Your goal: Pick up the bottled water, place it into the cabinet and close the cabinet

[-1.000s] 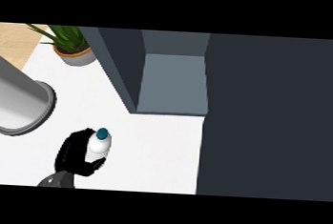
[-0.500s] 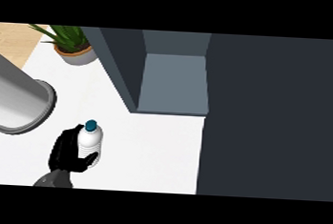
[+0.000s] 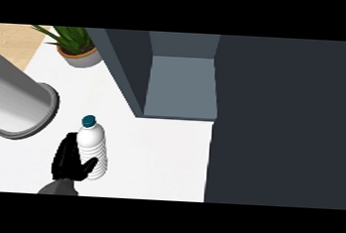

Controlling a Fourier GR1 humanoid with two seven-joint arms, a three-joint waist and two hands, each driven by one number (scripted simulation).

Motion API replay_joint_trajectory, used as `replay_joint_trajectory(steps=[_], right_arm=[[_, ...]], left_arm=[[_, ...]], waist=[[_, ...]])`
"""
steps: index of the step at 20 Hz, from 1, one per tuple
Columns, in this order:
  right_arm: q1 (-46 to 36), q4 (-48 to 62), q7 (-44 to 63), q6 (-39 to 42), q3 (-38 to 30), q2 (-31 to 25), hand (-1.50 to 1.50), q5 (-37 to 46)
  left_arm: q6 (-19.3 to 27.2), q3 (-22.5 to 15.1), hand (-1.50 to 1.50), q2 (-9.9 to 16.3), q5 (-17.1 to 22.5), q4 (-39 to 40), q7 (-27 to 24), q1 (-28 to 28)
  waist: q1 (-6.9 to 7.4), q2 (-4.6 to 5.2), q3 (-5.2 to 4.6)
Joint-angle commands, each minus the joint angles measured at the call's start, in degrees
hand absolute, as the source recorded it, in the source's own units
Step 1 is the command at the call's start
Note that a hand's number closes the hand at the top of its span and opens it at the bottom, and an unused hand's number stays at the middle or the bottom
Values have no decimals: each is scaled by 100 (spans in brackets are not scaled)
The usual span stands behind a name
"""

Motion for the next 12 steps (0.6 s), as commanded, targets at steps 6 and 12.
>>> replay_joint_trajectory(steps=[6,12], right_arm=[[-87,-183,357,-326,369,179,-150,127],[-147,131,93,121,-161,-204,-150,-408]], left_arm=[[1261,-1181,150,-278,121,-1837,689,460],[2071,-1600,150,-282,24,-2577,1121,55]], waist=[[-15,4,-4],[-29,10,-3]])
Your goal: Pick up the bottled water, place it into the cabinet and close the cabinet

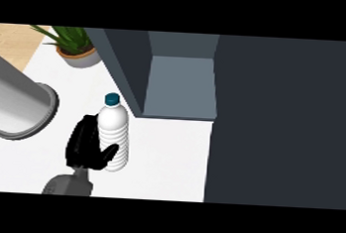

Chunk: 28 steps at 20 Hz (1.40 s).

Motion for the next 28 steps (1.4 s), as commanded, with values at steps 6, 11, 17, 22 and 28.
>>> replay_joint_trajectory(steps=[6,11,17,22,28], right_arm=[[-184,152,-103,75,-123,-92,-150,-152],[-95,29,-55,-85,-73,-32,-150,-164],[5,291,-237,-149,361,137,-150,235],[-204,75,79,-200,263,61,-150,20],[-328,439,-185,-28,189,28,-150,-24]], left_arm=[[1880,-1191,150,-22,-62,34,-6,-1143],[2532,-1232,150,-22,6,-149,618,-1861],[3114,-1174,150,-22,-719,845,521,-3080],[3575,-1500,150,-21,-771,1368,202,-3362],[4183,-1397,150,-22,-1039,1836,511,-3934]], waist=[[-50,14,-1],[-39,12,-1],[-106,19,1],[-146,36,-2],[-254,62,3]])
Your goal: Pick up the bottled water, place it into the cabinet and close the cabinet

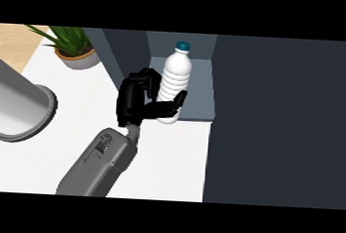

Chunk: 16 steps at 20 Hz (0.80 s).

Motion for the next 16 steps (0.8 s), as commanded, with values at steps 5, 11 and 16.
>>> replay_joint_trajectory(steps=[5,11,16], right_arm=[[77,-19,-107,79,-86,-56,-150,-169],[-111,-41,165,-57,-13,-63,-150,-62],[100,-181,74,84,136,-108,-150,-123]], left_arm=[[-10,567,150,3,-174,2316,245,-2519],[-105,789,150,5,-144,3877,-598,-3060],[149,928,150,4,-224,4700,-933,-3437]], waist=[[-242,141,14],[-254,174,9],[-344,188,9]])
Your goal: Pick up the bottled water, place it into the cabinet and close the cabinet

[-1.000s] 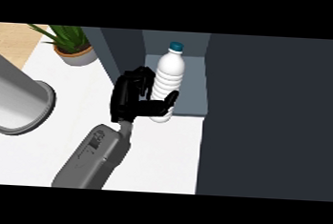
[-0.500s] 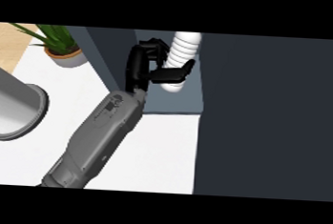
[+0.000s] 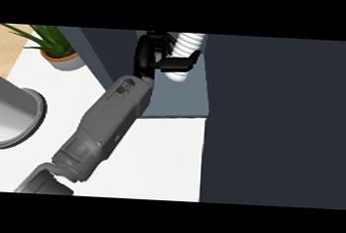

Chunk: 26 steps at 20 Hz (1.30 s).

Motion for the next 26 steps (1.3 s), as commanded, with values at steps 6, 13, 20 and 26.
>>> replay_joint_trajectory(steps=[6,13,20,26], right_arm=[[-57,247,-158,89,-14,-65,-150,100],[92,59,-209,160,67,-84,-150,11],[-100,391,-324,61,96,28,-150,201],[298,195,-451,225,113,-113,-150,65]], left_arm=[[656,2,150,-32,-492,1400,-628,-380],[853,142,-150,405,-551,1879,-778,-455],[630,213,-150,580,-565,2131,-754,-484],[748,335,-150,517,-503,2139,-824,-470]], waist=[[-42,31,1],[-155,76,-4],[-114,88,-4],[-109,47,-4]])
